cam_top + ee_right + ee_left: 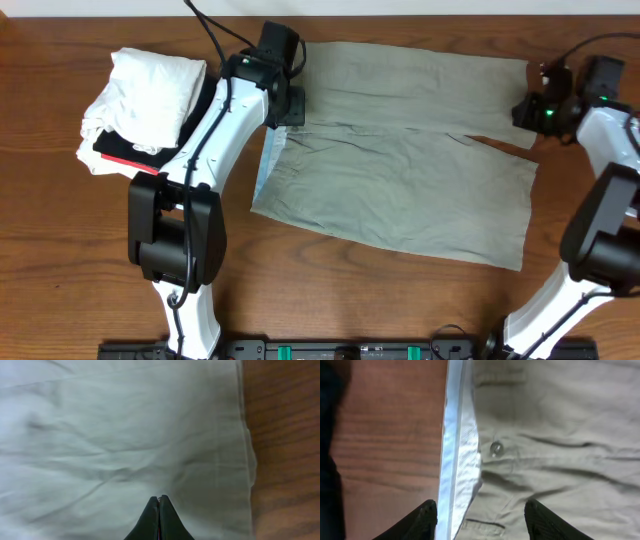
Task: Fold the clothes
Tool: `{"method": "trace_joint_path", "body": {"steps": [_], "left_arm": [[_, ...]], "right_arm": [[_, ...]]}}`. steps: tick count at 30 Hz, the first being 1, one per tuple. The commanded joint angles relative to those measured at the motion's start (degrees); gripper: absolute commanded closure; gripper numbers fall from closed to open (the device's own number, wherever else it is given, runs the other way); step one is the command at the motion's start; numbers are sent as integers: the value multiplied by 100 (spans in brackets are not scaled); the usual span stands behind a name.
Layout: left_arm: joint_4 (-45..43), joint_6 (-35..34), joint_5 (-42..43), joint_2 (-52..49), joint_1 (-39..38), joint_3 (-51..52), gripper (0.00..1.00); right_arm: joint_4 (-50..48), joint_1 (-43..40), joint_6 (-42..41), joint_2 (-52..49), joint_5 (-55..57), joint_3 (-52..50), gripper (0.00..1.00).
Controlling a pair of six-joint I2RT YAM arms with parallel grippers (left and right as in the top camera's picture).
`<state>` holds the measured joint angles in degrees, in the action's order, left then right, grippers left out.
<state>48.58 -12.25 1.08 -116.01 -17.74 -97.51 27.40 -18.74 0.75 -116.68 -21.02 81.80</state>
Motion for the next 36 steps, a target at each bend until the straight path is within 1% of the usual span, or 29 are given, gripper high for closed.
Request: {"method": "trace_joint_path", "body": {"steps": [1, 3, 6, 7, 8, 9, 10, 11, 13, 15, 18, 22, 23, 24, 27, 30, 32, 33, 35, 36], "left_arm": [[48, -79, -48, -79, 26, 304, 42], [46, -90, -48, -85, 70, 476, 41], [85, -284, -50, -85, 170, 678, 42], [160, -332, -50, -85, 216, 710, 48], [260, -367, -52, -85, 247, 713, 57], [374, -426, -55, -83, 271, 713, 59], [481, -442, -57, -68, 291, 713, 60], [579, -446, -90, -52, 299, 713, 60], [796, -678, -374, -11, 306, 713, 60], [1019, -914, -603, 50, 306, 713, 60], [1346, -1207, -625, 181, 306, 713, 60], [1696, -1449, -601, 459, 295, 715, 60], [1770, -1497, -601, 566, 289, 717, 60], [1882, -1609, -603, 820, 254, 739, 60], [1982, -1714, -601, 1272, 173, 857, 59], [2081, -1808, -557, 1628, 114, 1152, 58], [1989, -1805, -450, 1781, 103, 1458, 58], [1871, -1803, -378, 1836, 103, 1646, 58], [1427, -1694, -184, 1897, 105, 2098, 58], [1161, -1554, -13, 1893, 105, 2295, 59]], "right_arm": [[-111, 48, 101, -374, 828, 48, 99], [-214, 24, 101, -557, 841, 48, 99], [-435, 7, 92, -822, 833, 48, 99], [-516, 7, -28, -881, 804, 48, 99], [-590, 4, -98, -885, 697, 50, 99], [-675, 4, -111, -872, 538, 61, 98], [-726, 4, -111, -804, 343, 109, 97], [-737, 7, -111, -730, 236, 181, 92], [-627, 4, -111, -487, 144, 409, 87], [-313, -7, -111, -186, 175, 660, 84], [369, -70, -310, 393, 332, 984, 75], [1388, -251, -678, 1266, 350, 1088, 72], [1718, -317, -772, 1499, 356, 1088, 72], [2288, -420, -807, 1843, 374, 1086, 71], [3327, -527, -846, 2240, 632, 1075, 70], [4170, -538, -844, 2428, 850, 968, 72], [4435, -527, -844, 2465, 874, 785, 75], [4489, -518, -844, 2468, 876, 627, 78], [4430, -518, -837, 2468, 883, 254, 94], [4334, -520, -837, 2468, 883, -17, 99]]}}
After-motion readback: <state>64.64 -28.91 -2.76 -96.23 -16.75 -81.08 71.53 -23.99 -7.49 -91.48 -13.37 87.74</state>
